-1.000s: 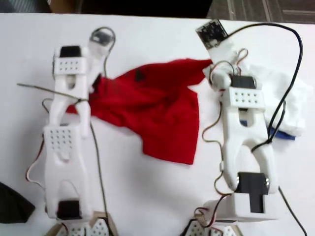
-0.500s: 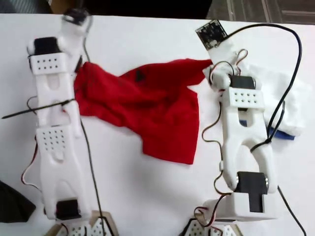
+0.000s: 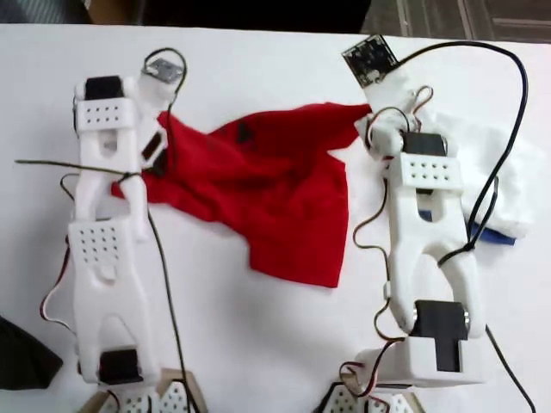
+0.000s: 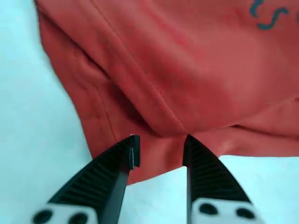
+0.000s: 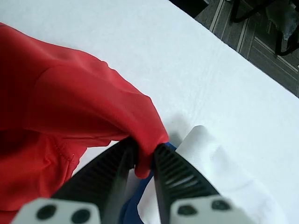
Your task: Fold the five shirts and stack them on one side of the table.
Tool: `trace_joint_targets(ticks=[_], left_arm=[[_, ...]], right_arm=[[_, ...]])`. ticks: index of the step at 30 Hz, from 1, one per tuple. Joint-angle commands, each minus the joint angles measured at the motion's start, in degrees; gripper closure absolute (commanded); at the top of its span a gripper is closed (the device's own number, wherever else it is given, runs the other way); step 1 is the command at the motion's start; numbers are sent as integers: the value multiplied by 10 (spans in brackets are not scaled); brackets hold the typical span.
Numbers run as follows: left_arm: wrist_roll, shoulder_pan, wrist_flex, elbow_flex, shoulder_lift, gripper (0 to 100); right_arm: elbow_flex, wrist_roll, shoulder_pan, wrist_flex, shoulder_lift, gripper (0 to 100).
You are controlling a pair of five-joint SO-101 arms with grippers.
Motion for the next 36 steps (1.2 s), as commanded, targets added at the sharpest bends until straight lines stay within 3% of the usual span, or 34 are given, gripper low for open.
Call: trace_joint_targets(ticks=[1,8,14,16,19,24,36], left_arm=[[-7,2,-40,25,-8,823],[-2,5,-118,43,26,821],[-1,16,-116,-22,55,824],[8,25,-113,-45,59,854],[30,40,-117,-71,59,976],[58,60,-118,-103,58,974],[75,54,8,-193,46,974]], right_arm=[[-5,0,3,-10,-3,977],[-5,0,3,-10,-3,977],[-4,0,3,-10,-3,977],[-4,0,3,-10,-3,977],[-4,0,2,-10,-3,977],[-2,0,-3,-10,-3,977],[-2,0,-2,-10,-3,977]])
